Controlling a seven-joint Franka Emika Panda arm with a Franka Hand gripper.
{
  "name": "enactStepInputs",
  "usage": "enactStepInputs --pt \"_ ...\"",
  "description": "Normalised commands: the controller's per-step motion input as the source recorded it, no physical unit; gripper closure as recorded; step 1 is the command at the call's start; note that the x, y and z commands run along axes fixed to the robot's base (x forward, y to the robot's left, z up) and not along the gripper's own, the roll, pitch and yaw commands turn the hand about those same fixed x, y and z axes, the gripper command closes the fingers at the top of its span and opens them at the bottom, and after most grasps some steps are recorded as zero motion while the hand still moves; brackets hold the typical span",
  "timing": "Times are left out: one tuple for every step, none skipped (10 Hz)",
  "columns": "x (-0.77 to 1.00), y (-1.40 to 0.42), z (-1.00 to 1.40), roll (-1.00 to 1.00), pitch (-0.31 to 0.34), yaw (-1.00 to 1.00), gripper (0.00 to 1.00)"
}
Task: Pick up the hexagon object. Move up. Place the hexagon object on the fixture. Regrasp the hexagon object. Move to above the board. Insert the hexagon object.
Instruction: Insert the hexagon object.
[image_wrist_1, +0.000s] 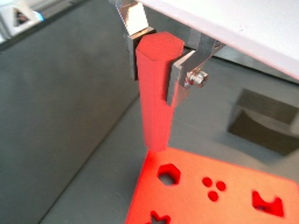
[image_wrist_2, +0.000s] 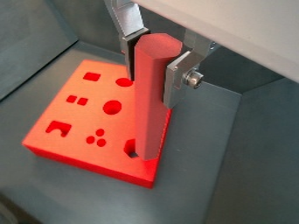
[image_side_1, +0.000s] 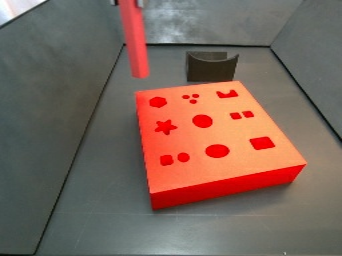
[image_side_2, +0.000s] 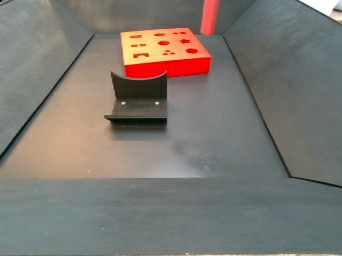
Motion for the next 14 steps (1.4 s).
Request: enactStepInputs --pt "0.74 0.00 -0.24 -0.04 0.000 -0.33 1.00" --pt "0.54 -0.05 -0.25 -0.01 0.000 -0.25 1.00" --pt "0.32 -0.05 -0.29 0.00 0.000 -0.15 1.00" --pt "0.38 -0.03 -0.36 -0.01 0.000 -0.23 1.00" --pt "0.28 -0.02 -0.36 0.00 -0.004 -0.20 1.00" --pt "0.03 0.00 -0.28 0.00 -0.003 -0.11 1.00" --pt "-0.14 0.00 -0.23 0.00 -0.064 -0.07 1.00" --pt "-0.22 0.00 -0.18 -0.05 -0.116 -0.03 1.00" --pt "-0.09 0.00 -0.16 -0.09 -0.129 -0.03 1.00" --pt "0.02 -0.01 -0.19 -0.12 -0.116 -0.10 1.00" --pt "0.05 -0.03 -0.17 -0.10 -0.084 -0.08 1.00" --pt "0.05 -0.02 -0.14 -0.10 -0.067 -0.08 1.00" --pt "0.00 -0.02 -0.09 -0.07 -0.061 -0.06 1.00" --pt "-0.06 0.00 -0.09 -0.05 -0.069 -0.03 1.00"
